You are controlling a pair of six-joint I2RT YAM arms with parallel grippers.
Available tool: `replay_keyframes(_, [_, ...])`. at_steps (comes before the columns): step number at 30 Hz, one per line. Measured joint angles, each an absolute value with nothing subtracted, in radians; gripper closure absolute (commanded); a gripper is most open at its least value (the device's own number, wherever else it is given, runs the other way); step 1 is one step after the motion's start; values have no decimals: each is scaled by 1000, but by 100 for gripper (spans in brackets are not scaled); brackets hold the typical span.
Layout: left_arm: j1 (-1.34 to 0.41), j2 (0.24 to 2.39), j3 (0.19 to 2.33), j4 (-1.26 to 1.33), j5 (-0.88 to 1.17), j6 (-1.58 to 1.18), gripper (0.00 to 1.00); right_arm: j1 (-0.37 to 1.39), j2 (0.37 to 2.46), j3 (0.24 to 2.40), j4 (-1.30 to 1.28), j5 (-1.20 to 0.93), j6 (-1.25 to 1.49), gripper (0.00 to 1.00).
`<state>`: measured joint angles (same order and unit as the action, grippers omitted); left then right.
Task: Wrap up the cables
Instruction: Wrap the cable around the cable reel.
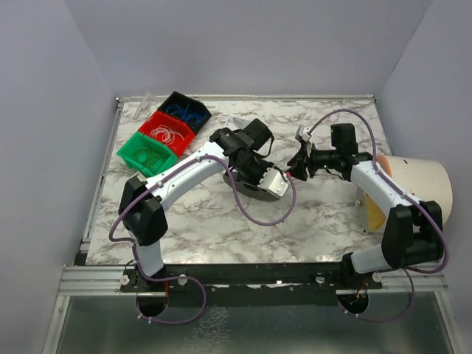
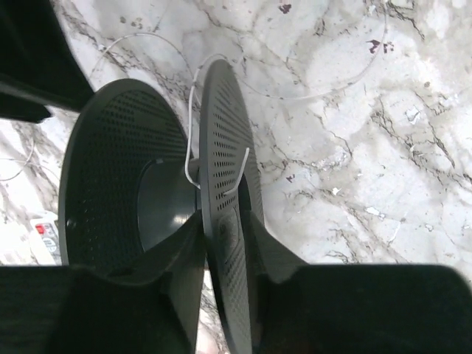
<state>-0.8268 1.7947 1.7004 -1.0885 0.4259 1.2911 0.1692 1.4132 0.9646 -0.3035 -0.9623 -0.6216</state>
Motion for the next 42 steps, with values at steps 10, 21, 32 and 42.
replay_keyframes(10, [-829,1795,1727,-1036,378,1279,45,199,1432,963,-366,-1031,-696,55])
replay_keyframes(21, [-829,1705,1613,-957,286,1210,1,200,1441,962,-418,-1095,-741,55])
replay_keyframes(32, [-703,1606,1622,-910,414,948,1,217,1453,947,-422,-1131,-740,56])
replay_keyframes(42, [-545,1618,1586,-803,506,418,1,262,1455,929,-411,-1150,-704,58])
